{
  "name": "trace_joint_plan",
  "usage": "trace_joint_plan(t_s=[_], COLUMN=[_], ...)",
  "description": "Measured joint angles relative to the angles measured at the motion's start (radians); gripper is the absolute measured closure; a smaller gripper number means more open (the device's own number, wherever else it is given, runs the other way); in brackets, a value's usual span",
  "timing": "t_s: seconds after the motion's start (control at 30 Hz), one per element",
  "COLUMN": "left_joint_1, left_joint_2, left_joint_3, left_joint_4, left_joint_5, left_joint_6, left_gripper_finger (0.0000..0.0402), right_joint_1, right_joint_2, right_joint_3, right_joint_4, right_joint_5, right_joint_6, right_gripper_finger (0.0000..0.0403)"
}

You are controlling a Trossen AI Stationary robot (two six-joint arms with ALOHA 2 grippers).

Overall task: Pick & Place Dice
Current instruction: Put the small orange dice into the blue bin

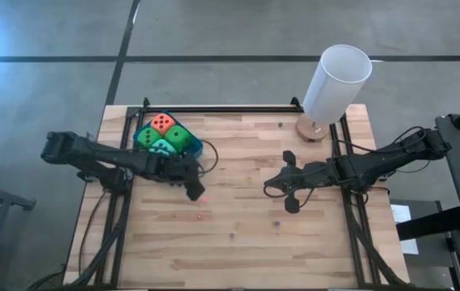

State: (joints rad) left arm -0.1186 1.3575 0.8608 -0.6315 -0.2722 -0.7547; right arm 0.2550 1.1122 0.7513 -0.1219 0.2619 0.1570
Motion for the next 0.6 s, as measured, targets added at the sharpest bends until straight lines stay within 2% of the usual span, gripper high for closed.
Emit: trace_joint_plan(t_s=[0.3, 0.6], left_joint_1=[-0.140, -0.155], left_joint_2=[0.057, 0.195], left_joint_3=[0.000, 0.004], left_joint_4=[0.097, 0.136], left_joint_5=[0.004, 0.037], left_joint_6=[0.026, -0.001], left_gripper_finger=[0.0238, 0.0242], right_joint_1=[0.000, 0.000], right_joint_2=[0.000, 0.000], right_joint_3=[0.000, 0.000], right_joint_4=[0.000, -0.001], right_joint_5=[0.000, 0.000], right_joint_6=[0.000, -0.003], right_gripper_finger=[0.0394, 0.0394])
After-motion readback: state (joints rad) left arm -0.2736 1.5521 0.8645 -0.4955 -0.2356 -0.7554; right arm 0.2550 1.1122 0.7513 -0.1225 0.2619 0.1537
